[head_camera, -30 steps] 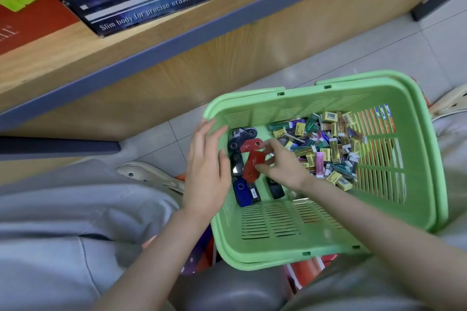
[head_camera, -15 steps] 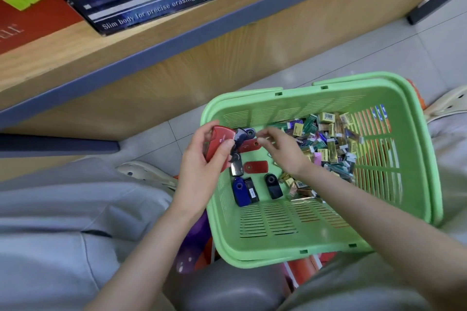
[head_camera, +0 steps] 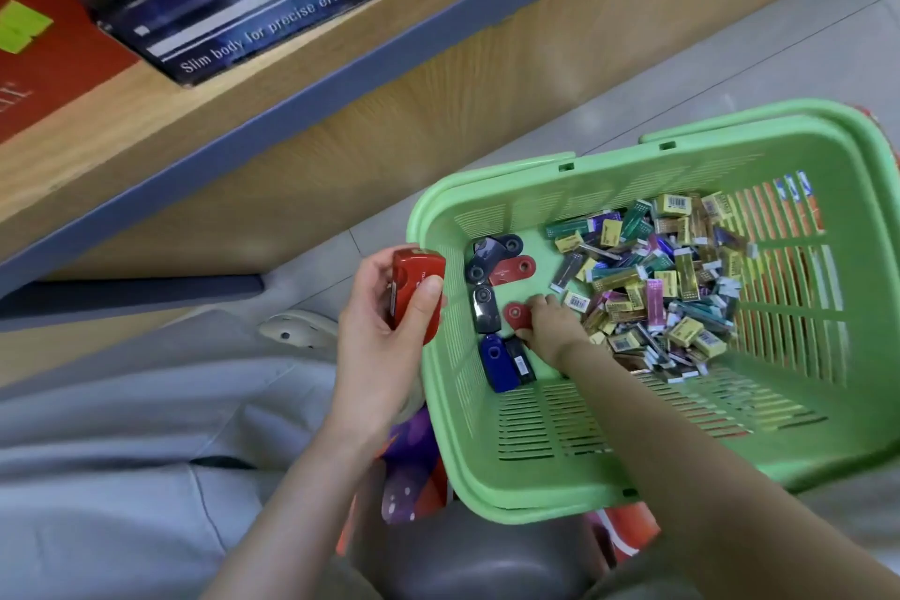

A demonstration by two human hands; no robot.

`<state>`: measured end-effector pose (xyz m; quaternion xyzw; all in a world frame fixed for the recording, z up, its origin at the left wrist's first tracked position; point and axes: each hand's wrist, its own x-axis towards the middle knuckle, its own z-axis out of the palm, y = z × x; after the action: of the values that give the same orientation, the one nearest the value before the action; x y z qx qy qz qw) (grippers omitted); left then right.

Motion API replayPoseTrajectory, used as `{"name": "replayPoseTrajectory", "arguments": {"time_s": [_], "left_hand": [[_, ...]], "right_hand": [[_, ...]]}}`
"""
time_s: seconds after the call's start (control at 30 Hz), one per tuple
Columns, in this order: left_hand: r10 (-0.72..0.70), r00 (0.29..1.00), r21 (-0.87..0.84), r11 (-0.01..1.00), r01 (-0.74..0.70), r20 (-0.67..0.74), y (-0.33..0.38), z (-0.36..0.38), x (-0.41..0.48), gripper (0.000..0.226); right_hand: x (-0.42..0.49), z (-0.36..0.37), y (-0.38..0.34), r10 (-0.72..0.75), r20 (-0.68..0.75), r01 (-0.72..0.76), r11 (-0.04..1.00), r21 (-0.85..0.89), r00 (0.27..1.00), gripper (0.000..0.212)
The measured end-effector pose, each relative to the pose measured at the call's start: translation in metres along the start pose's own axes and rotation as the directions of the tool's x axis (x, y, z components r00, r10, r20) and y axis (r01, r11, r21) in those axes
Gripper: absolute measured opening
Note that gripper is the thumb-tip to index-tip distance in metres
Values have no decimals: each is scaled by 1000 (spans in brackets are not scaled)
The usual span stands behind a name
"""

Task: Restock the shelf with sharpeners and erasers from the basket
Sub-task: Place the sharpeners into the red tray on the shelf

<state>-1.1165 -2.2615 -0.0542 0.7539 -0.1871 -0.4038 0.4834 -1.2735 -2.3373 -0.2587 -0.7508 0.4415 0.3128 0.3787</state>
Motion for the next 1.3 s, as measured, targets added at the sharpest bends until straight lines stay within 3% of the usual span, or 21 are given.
{"name": "replayPoseTrajectory", "arguments": {"time_s": [0.1, 0.27, 0.47, 0.57, 0.77, 0.87, 1.03, 1.17, 1.3], "left_hand": [[-7, 1000, -6, 1000, 7, 16, 1, 6, -3, 21], [-11, 999, 11, 1000, 11, 34, -3, 10, -12, 23], [6, 996, 9, 1000, -6, 90, -3, 8, -26, 28], [18, 993, 23, 1000, -21, 116, -1, 3, -32, 27], [7, 995, -43, 999, -3, 100, 16, -21, -40, 22], [8, 995, -67, 998, -1, 104, 25, -36, -47, 24], [95, 987, -1, 995, -96, 132, 38, -66, -60, 36], [258, 966, 51, 965, -258, 6, 49, -97, -62, 28], [331, 927, 38, 943, -329, -175, 61, -131, -51, 20]], "right_hand": [[2, 0, 0, 47, 3, -47, 999, 21, 999, 52], [-3, -1, -1, 60, 27, -65, 949, 308, 998, 39], [-27, -39, -9, -115, -12, 112, 930, 351, 993, 51], [-58, -72, -24, -209, -84, 223, 848, 481, 974, 45], [-135, -128, -63, -298, -298, 420, 580, 698, 907, 35], [-163, -141, -84, -307, -382, 490, 526, 696, 872, 26], [-203, -162, -130, -345, -544, 624, 608, 491, 765, 18], [-225, -186, -186, -444, -642, 749, 571, 334, 625, 17], [-235, -211, -255, -469, -749, 838, 504, 207, 467, 23]]}}
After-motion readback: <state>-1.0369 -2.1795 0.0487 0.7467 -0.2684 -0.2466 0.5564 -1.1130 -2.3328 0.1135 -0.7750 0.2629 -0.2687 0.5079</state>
